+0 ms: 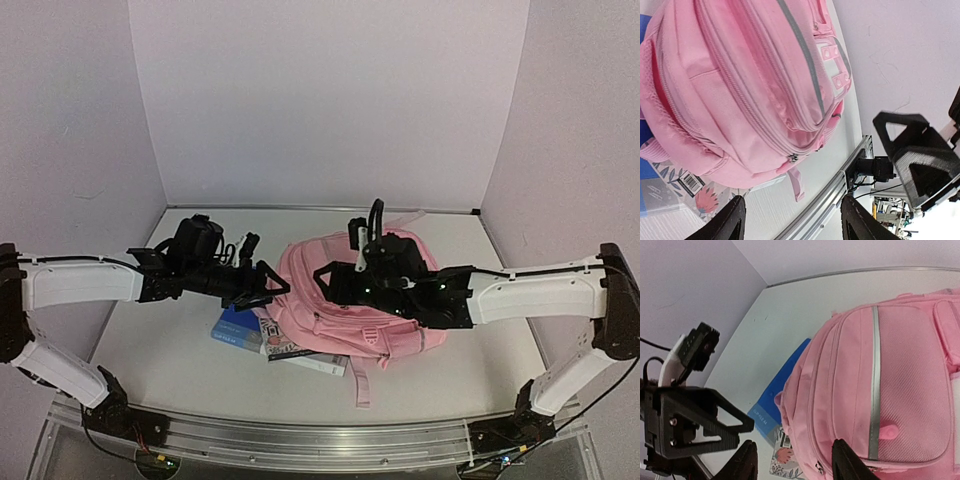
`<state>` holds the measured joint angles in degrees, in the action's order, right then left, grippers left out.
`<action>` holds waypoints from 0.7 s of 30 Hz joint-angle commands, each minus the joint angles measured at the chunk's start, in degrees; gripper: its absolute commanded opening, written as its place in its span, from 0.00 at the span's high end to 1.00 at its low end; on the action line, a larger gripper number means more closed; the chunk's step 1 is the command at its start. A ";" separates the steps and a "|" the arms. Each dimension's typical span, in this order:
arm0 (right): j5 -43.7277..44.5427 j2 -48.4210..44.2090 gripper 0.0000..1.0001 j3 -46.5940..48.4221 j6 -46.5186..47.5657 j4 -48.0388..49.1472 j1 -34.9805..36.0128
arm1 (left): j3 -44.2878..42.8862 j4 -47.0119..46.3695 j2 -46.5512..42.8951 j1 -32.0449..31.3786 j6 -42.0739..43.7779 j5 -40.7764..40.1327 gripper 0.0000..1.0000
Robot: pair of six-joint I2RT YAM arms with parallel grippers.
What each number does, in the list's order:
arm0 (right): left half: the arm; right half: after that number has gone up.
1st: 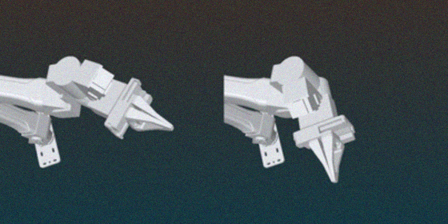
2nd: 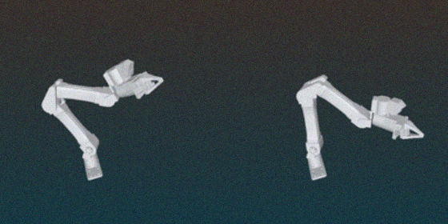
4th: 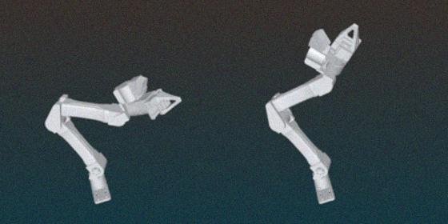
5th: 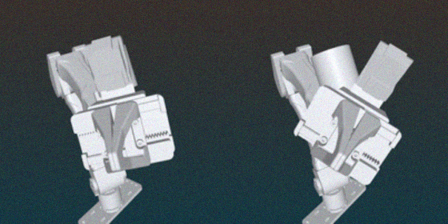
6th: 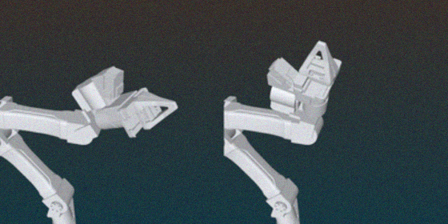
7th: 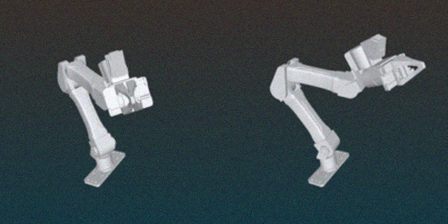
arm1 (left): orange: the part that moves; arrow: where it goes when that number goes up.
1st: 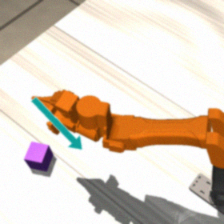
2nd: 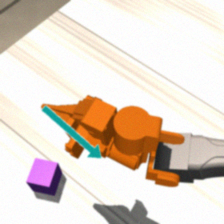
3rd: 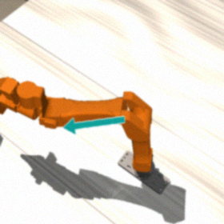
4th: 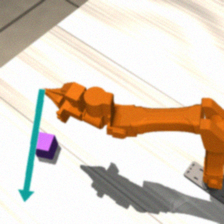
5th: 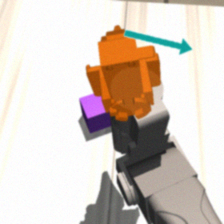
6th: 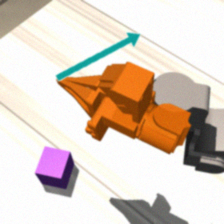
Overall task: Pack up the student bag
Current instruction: Zip the student bag at the center of the board.
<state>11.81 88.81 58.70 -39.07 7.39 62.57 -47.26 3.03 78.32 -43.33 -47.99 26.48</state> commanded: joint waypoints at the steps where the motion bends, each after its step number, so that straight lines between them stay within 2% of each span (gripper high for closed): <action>1: -3.27 3.80 0.56 -0.86 -7.76 -4.31 2.52 | 0.64 -2.46 0.65 0.55 -0.55 -2.17 0.34; 5: -3.06 6.27 0.59 -0.54 -10.20 -4.27 3.26 | 0.33 -5.46 3.44 1.33 -1.05 -2.22 0.36; 21: -0.97 8.49 0.70 -1.53 -15.46 -5.29 4.10 | -3.09 -4.81 10.29 4.76 0.88 -1.95 0.40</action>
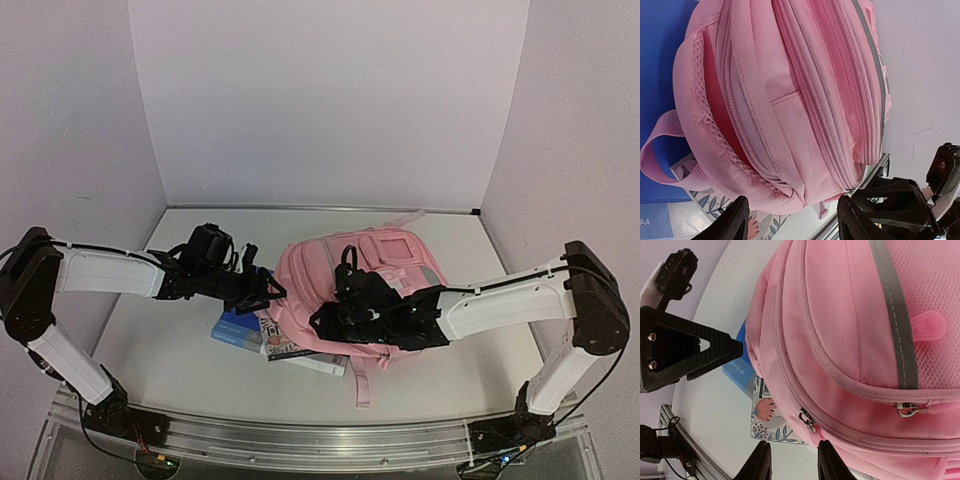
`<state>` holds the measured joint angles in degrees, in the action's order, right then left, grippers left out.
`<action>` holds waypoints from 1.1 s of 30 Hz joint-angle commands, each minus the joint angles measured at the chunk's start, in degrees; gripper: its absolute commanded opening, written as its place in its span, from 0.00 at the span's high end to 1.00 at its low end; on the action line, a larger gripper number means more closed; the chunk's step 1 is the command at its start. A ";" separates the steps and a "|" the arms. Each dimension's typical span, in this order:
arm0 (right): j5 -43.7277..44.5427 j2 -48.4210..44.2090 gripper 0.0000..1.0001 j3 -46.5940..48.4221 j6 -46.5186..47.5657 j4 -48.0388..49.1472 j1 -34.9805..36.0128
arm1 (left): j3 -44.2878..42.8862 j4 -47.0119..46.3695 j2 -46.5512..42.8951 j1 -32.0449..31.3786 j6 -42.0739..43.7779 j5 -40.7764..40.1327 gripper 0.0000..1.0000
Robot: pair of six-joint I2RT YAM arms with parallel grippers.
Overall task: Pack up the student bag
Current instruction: Zip the student bag at the center of the board.
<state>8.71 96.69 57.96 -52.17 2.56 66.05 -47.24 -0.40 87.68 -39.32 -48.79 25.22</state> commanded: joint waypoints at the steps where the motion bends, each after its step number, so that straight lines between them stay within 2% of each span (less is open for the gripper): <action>1: 2.50 0.57 0.70 -0.93 -2.58 -0.52 0.65 | -3.23 -1.54 1.22 1.00 1.78 -0.64 0.41; 14: 5.48 3.25 0.72 0.29 -2.79 -1.24 0.92 | -6.75 -1.40 6.58 2.69 3.72 0.83 0.52; 20: 5.59 5.38 0.73 2.31 -2.00 -1.24 0.92 | -6.68 -1.94 7.28 2.79 3.44 1.43 0.63; 25: 5.84 6.54 0.74 3.73 -1.12 -1.24 0.92 | -6.63 -2.41 7.41 2.85 3.53 2.04 0.77; 33: 7.05 8.18 0.77 5.31 -0.52 -1.54 0.99 | -6.25 -3.20 7.79 2.84 3.34 2.63 0.89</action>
<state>13.23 103.18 60.64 -53.49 1.53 66.70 -51.75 -1.46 95.01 -36.53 -46.13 26.99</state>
